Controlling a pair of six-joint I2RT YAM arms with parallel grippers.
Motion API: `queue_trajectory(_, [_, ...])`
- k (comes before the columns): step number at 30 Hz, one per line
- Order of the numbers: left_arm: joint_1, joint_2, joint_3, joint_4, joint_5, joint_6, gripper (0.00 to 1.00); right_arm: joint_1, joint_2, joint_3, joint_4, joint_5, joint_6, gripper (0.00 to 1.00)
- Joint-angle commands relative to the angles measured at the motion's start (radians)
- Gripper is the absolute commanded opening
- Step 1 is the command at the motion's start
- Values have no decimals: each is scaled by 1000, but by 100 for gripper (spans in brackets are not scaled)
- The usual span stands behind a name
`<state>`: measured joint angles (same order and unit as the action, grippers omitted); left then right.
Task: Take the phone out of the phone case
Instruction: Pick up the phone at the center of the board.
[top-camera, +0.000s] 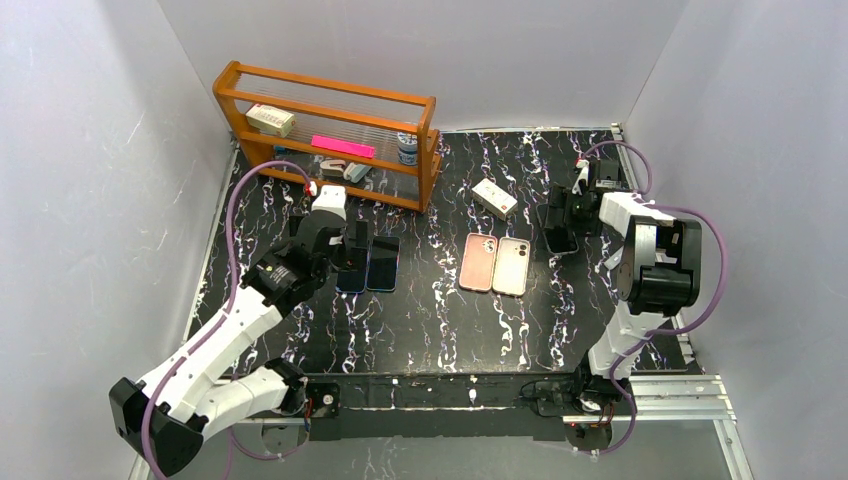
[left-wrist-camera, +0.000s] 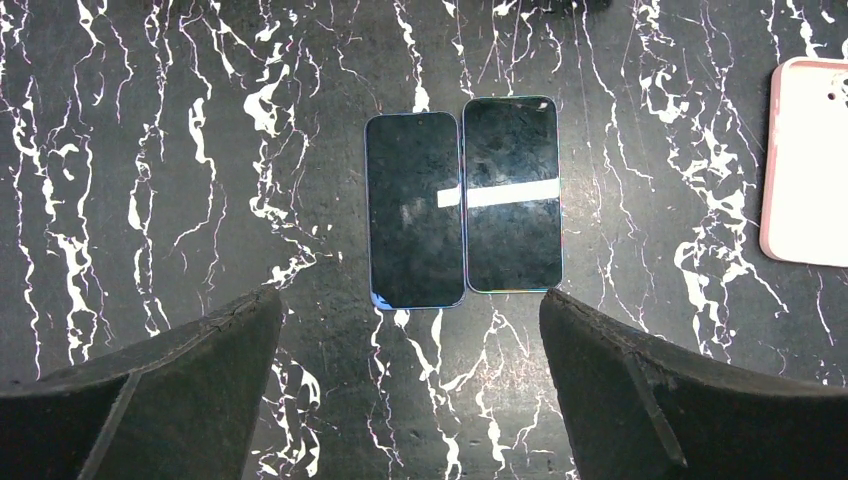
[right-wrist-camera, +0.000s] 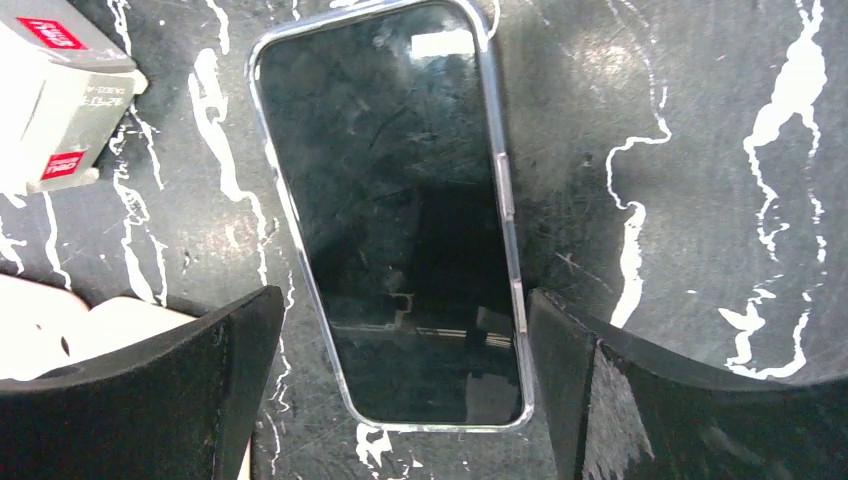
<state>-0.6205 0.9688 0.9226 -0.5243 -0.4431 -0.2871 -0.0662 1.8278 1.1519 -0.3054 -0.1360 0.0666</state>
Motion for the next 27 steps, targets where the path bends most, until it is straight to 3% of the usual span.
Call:
queue_trajectory(1, [12,-35,-18,0,-9,11,98,7,-19,-11,-76,-106,37,99])
queue_trajectory(12, [45,-34,-30,10,11,12,98,112,76,69,-168,160,16,99])
queue_trajectory(19, [96,-65,-40,40,53,-10,98,123,143,113,-208,235,26,99])
queue_trajectory(27, [107,-174,-103,144,95,-11,98,123,192,132,-228,293,64,86])
